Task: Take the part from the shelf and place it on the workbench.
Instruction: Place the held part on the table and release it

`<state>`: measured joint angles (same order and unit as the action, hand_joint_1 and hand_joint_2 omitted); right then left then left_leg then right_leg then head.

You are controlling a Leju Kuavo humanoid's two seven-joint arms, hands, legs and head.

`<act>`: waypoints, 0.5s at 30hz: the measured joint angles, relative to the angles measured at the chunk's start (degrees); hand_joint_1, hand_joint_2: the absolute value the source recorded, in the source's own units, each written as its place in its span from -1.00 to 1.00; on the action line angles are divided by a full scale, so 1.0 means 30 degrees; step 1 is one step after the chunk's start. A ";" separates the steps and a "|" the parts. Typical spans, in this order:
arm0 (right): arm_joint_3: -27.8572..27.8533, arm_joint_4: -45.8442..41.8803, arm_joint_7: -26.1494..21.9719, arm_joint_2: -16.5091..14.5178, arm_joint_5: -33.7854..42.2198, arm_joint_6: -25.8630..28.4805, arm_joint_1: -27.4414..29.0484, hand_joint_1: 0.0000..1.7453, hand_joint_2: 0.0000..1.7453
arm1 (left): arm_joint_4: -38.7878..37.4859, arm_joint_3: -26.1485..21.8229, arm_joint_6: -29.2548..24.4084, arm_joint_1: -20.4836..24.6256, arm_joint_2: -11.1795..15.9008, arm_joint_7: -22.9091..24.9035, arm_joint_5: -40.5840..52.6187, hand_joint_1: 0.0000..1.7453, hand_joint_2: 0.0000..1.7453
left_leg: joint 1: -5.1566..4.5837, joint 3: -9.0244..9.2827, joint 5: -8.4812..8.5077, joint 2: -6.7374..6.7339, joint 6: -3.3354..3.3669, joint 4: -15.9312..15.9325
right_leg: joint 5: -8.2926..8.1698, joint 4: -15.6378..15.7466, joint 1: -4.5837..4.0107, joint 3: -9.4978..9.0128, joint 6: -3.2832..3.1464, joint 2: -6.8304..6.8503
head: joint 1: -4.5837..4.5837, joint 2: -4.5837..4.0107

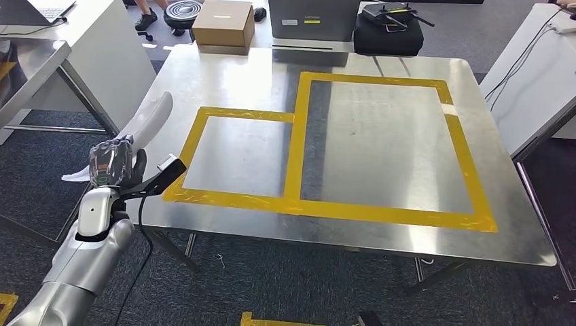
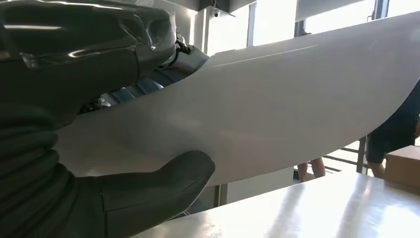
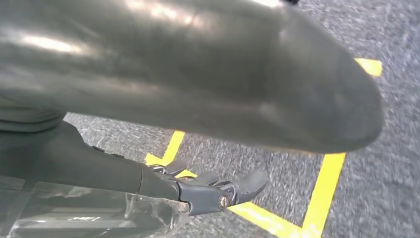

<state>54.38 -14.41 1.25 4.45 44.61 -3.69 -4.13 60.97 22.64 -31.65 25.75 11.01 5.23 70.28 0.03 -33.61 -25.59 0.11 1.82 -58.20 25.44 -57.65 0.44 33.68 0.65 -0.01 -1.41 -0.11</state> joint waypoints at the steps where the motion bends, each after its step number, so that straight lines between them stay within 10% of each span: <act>1: 0.0055 -0.0007 0.0031 -0.0005 -0.0076 -0.0035 -0.0034 -1.00 -1.00 | -0.0563 0.0045 0.0002 0.0332 -0.0151 -0.0251 0.0190 1.00 1.00 | 0.0023 0.0022 0.0043 -0.0002 0.0069 0.0118 | -0.0023 0.0029 0.0003 0.0015 0.0080 0.0015 | -0.0004 0.0000; 4: 0.0191 -0.0033 0.0040 0.0002 -0.0286 -0.0096 -0.0154 -1.00 -1.00 | -0.2284 0.0412 -0.0029 0.1296 -0.0835 -0.1221 0.0436 1.00 1.00 | 0.0156 0.0152 0.0310 -0.0019 0.0332 0.0520 | 0.0579 -0.1152 -0.0010 0.0624 0.0149 0.0021 | 0.0046 0.0000; 8: 0.0406 -0.0049 0.0042 0.0022 -0.0501 -0.0107 -0.0249 -1.00 -1.00 | -0.4466 0.1257 -0.0004 0.2203 -0.1888 -0.2313 0.0232 1.00 1.00 | 0.0113 0.0106 0.0361 -0.0002 0.0414 0.0550 | 0.2085 -0.5561 0.0040 0.2804 0.0205 0.0014 | 0.0086 0.0000; 12: 0.0521 -0.0067 0.0024 0.0084 -0.0583 -0.0076 -0.0359 -1.00 -1.00 | -0.6221 0.2299 0.0171 0.2959 -0.2980 -0.3276 -0.0161 1.00 1.00 | 0.0054 0.0073 0.0277 0.0085 0.0293 0.0401 | 0.0259 -0.1515 0.0133 0.0990 0.0783 0.0027 | 0.0091 0.0000; 15: 0.0552 -0.0089 0.0000 0.0117 -0.0584 -0.0009 -0.0383 -1.00 -1.00 | -0.7186 0.3127 0.0388 0.3594 -0.3758 -0.4048 -0.0588 1.00 1.00 | -0.0073 -0.0076 0.0184 0.0121 0.0124 0.0231 | -0.0244 0.0057 0.0092 0.0259 0.0497 0.0009 | 0.0064 0.0000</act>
<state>56.04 -14.68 1.25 4.80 42.86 -3.72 -5.28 39.41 32.02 -30.49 36.53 -0.26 -6.92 68.52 -0.19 -33.84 -25.04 0.47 2.19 -57.50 24.71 -57.48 0.72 34.46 2.14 0.02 -1.22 -0.11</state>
